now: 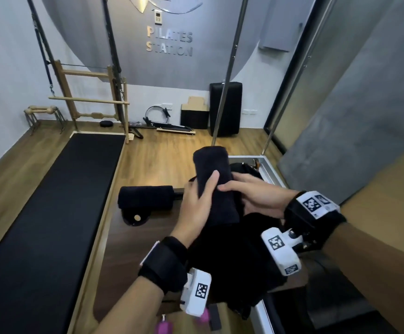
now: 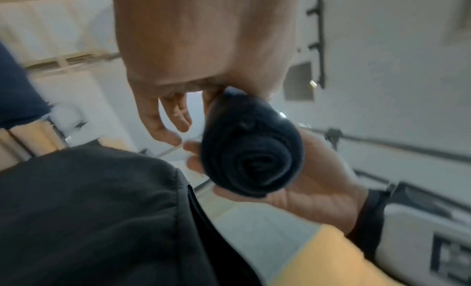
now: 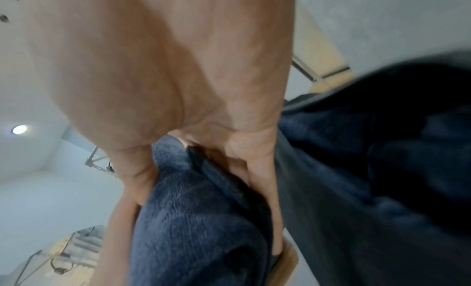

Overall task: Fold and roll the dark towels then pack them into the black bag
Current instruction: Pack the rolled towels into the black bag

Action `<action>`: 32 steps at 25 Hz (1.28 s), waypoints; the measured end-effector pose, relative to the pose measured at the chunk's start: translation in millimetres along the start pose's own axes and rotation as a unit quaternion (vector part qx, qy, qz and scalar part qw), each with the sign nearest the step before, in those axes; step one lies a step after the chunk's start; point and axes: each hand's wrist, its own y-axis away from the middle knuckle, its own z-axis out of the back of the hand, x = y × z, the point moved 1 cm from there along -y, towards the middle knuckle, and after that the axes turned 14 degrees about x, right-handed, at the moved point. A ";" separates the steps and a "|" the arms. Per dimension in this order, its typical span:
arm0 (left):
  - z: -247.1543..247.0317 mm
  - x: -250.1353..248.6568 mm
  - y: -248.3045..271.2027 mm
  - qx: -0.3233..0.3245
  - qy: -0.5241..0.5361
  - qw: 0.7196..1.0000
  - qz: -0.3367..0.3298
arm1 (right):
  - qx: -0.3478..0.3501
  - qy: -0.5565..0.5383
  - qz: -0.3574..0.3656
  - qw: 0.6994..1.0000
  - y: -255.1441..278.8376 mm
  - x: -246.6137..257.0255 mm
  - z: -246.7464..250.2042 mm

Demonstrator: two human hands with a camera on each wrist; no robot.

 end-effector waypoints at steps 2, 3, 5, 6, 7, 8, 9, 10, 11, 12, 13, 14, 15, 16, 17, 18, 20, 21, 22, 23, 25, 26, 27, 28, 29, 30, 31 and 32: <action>-12.4 3.0 0.8 0.065 -0.253 0.965 -0.026 | -0.085 0.015 0.014 0.996 24.2 -2.2 23.1; -17.4 7.2 2.8 0.112 -0.347 0.930 -0.038 | -0.128 0.030 0.013 0.991 33.2 -6.4 33.3; -24.9 16.2 5.4 0.220 -0.473 0.852 -0.039 | -0.191 0.062 -0.003 0.980 42.7 -19.5 48.4; -27.9 21.2 6.7 0.266 -0.519 0.811 -0.031 | -0.213 0.077 -0.017 0.974 43.5 -27.3 53.5; -30.6 25.0 7.7 0.302 -0.558 0.772 -0.025 | -0.233 0.085 -0.027 0.968 41.8 -35.3 57.4; -32.3 27.8 9.0 0.329 -0.588 0.738 -0.025 | -0.252 0.085 -0.028 0.964 38.1 -42.4 59.3; -34.9 29.2 10.3 0.352 -0.609 0.710 -0.027 | -0.273 0.089 -0.031 0.958 34.9 -48.7 60.8; -36.6 29.1 11.7 0.369 -0.623 0.689 -0.029 | -0.293 0.110 -0.043 0.949 31.3 -53.8 61.9; -37.0 27.8 12.9 0.381 -0.630 0.677 -0.030 | -0.303 0.149 -0.071 0.938 28.3 -57.7 63.3; -36.3 26.1 13.8 0.387 -0.628 0.675 -0.034 | -0.294 0.191 -0.117 0.929 26.2 -60.1 63.6; -34.7 23.7 14.1 0.389 -0.622 0.679 -0.041 | -0.269 0.226 -0.173 0.920 24.9 -60.7 62.3; -32.7 20.7 14.0 0.389 -0.614 0.685 -0.052 | -0.231 0.255 -0.232 0.910 23.8 -59.9 60.9; -31.2 18.2 14.2 0.388 -0.607 0.690 -0.064 | -0.186 0.281 -0.289 0.896 22.8 -58.7 58.7; -30.9 16.0 14.9 0.385 -0.602 0.695 -0.075 | -0.146 0.309 -0.334 0.878 21.2 -57.2 56.2; -32.2 14.5 15.5 0.380 -0.599 0.700 -0.085 | -0.117 0.338 -0.365 0.859 18.4 -55.2 54.2; -34.6 13.7 16.3 0.375 -0.595 0.705 -0.092 | -0.097 0.369 -0.385 0.840 14.7 -53.9 52.9; -40.2 13.9 17.4 0.367 -0.585 0.716 -0.101 | -0.069 0.440 -0.415 0.793 6.2 -53.7 50.8; -42.5 14.1 17.7 0.364 -0.581 0.720 -0.105 | -0.059 0.467 -0.427 0.772 2.4 -54.0 48.4; -44.1 14.1 18.0 0.361 -0.579 0.722 -0.114 | -0.048 0.483 -0.428 0.763 -0.2 -55.5 46.9; -45.1 13.6 18.1 0.357 -0.578 0.723 -0.126 | -0.035 0.487 -0.421 0.764 -2.3 -58.4 47.6; -45.7 11.5 19.2 0.349 -0.572 0.726 -0.157 | -0.028 0.464 -0.402 0.789 -4.8 -66.7 49.8; -46.0 10.2 20.0 0.344 -0.570 0.726 -0.172 | -0.030 0.438 -0.407 0.801 -4.4 -69.7 50.4; -45.9 9.3 21.2 0.340 -0.569 0.726 -0.183 | -0.044 0.411 -0.412 0.812 -3.4 -68.2 49.0; -45.3 9.2 22.9 0.335 -0.569 0.727 -0.188 | -0.046 0.407 -0.409 0.816 -3.1 -65.2 47.8; -43.8 9.5 24.1 0.330 -0.568 0.730 -0.188 | -0.037 0.424 -0.398 0.812 -2.3 -61.6 46.4; -41.4 9.8 24.4 0.326 -0.565 0.736 -0.184 | -0.017 0.438 -0.388 0.810 -2.8 -58.8 46.0; -38.4 9.5 24.1 0.321 -0.559 0.743 -0.180 | 0.016 0.439 -0.381 0.813 -3.4 -55.3 43.7; -35.9 8.8 23.4 0.315 -0.551 0.752 -0.179 | 0.036 0.413 -0.377 0.828 -3.0 -53.4 43.0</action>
